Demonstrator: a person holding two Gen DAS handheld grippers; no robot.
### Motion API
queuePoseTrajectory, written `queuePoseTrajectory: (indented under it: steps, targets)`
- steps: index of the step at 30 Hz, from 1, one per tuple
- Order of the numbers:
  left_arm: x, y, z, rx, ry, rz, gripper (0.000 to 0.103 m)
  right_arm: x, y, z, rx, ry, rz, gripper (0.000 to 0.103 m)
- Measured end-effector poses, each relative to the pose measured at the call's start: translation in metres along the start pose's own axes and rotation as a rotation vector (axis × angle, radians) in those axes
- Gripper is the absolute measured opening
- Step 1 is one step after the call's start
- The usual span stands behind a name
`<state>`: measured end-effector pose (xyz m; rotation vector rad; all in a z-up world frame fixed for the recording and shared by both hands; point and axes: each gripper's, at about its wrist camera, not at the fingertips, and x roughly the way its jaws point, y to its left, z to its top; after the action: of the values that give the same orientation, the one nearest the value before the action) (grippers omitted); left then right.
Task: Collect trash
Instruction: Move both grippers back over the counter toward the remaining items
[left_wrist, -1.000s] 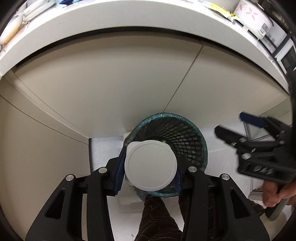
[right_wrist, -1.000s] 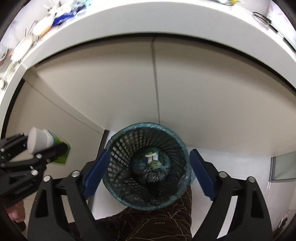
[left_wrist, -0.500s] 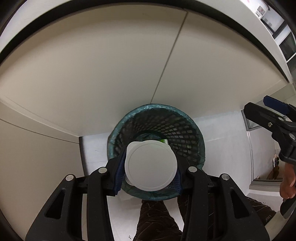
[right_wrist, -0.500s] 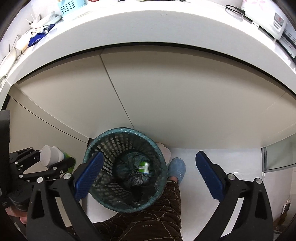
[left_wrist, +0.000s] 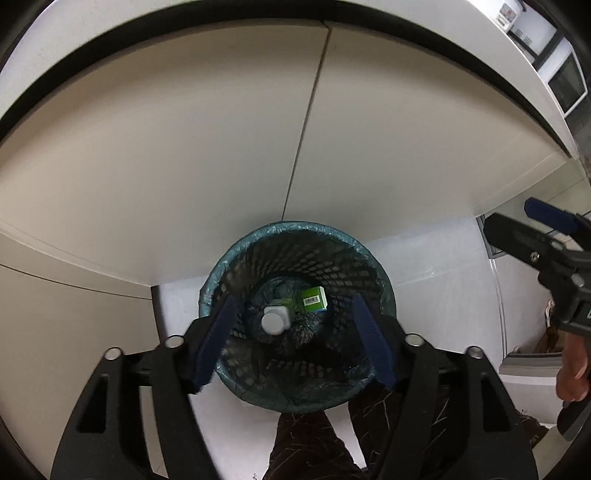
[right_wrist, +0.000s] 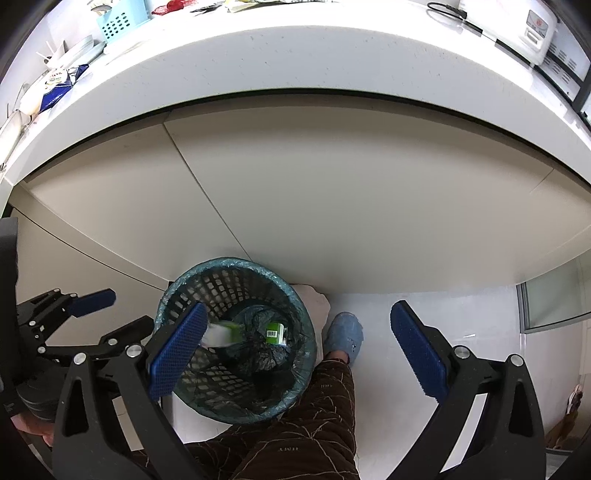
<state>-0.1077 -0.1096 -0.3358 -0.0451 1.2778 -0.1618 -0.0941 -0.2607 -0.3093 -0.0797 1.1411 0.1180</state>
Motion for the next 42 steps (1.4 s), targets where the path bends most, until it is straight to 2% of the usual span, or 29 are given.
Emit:
queuePoseTrajectory:
  steps: [6, 9, 13, 29, 34, 42]
  targets:
    - [-0.015, 0.009, 0.004, -0.063, -0.039, 0.000, 0.093, 0.004, -0.002, 0.002, 0.024, 0.011, 0.011, 0.095]
    - [-0.024, 0.015, 0.006, -0.076, -0.059, -0.012, 0.097, 0.003, -0.002, 0.004, 0.025, 0.010, 0.014, 0.095]
    - [-0.045, 0.020, 0.011, -0.077, -0.080, -0.040, 0.097, -0.008, -0.003, 0.010, 0.027, -0.011, 0.004, 0.095]
    - [-0.165, 0.035, 0.036, -0.108, -0.224, -0.048, 0.097, -0.097, 0.018, 0.056, -0.042, -0.156, -0.017, 0.095]
    - [-0.182, 0.042, 0.051, -0.133, -0.240, -0.052, 0.097, -0.116, 0.026, 0.072, -0.047, -0.168, -0.021, 0.095]
    - [-0.211, 0.052, 0.076, -0.146, -0.274, -0.008, 0.096, -0.149, 0.035, 0.101, -0.054, -0.219, -0.008, 0.095]
